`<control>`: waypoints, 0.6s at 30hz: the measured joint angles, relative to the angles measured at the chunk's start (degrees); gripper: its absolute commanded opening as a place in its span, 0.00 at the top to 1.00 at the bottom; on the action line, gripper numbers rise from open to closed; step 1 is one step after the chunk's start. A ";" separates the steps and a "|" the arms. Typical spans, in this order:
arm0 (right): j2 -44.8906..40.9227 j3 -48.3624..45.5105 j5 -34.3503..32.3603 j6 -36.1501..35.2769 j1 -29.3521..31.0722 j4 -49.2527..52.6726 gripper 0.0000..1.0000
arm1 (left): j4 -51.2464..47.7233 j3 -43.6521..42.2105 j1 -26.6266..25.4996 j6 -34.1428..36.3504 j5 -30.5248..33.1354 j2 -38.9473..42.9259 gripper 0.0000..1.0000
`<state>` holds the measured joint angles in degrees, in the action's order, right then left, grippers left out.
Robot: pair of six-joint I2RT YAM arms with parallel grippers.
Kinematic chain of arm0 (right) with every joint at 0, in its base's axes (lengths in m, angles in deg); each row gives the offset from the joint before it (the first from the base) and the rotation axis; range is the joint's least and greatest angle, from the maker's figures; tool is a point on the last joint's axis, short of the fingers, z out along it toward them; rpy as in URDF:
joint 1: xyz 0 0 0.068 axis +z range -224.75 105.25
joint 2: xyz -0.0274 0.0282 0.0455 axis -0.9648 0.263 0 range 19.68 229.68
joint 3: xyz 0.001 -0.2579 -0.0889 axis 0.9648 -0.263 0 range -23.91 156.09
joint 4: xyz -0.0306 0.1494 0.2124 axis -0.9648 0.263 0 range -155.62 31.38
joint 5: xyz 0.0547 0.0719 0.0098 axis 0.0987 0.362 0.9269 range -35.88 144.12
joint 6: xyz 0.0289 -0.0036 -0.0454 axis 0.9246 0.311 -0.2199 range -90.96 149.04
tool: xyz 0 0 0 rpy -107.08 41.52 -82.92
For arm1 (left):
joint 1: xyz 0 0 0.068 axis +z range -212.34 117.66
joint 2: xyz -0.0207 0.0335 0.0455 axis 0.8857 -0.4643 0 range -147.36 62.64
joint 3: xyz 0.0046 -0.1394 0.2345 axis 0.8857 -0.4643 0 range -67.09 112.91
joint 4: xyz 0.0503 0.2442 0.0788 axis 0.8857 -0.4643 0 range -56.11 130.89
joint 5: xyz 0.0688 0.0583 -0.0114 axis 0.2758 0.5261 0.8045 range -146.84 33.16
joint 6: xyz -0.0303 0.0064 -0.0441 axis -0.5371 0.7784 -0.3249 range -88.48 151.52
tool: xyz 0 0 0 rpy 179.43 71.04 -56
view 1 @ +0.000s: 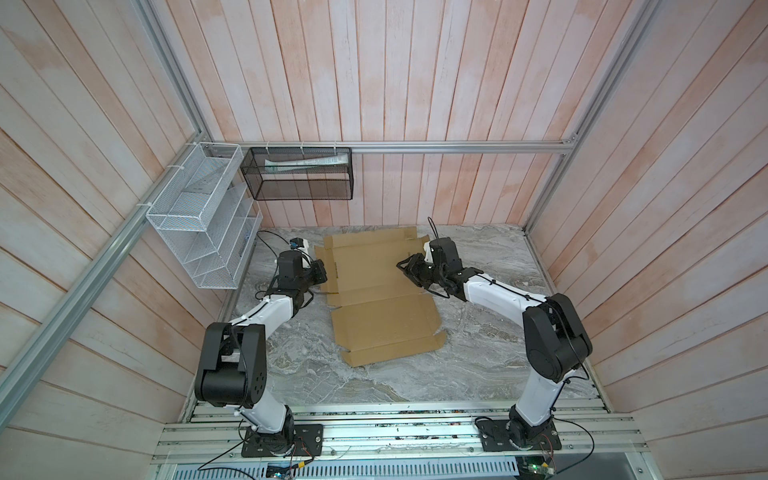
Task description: Fold the paper box
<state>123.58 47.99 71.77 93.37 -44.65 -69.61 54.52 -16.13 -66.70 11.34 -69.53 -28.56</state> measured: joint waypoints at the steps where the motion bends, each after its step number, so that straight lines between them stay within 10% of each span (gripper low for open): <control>1: -0.04 0.00 -0.26 0.66 0.07 -0.22 0.57 | 0.81 -0.87 -0.44 0.00 0.24 0.68 1.00; 18: 0.04 5.09 -4.74 11.15 0.09 -3.28 0.41 | 16.15 -15.69 -4.87 0.94 5.51 11.89 1.00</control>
<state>123.62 53.09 67.03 104.52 -44.56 -72.89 70.67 -31.83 -71.57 12.28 -64.02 -16.67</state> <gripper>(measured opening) 0.584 0.056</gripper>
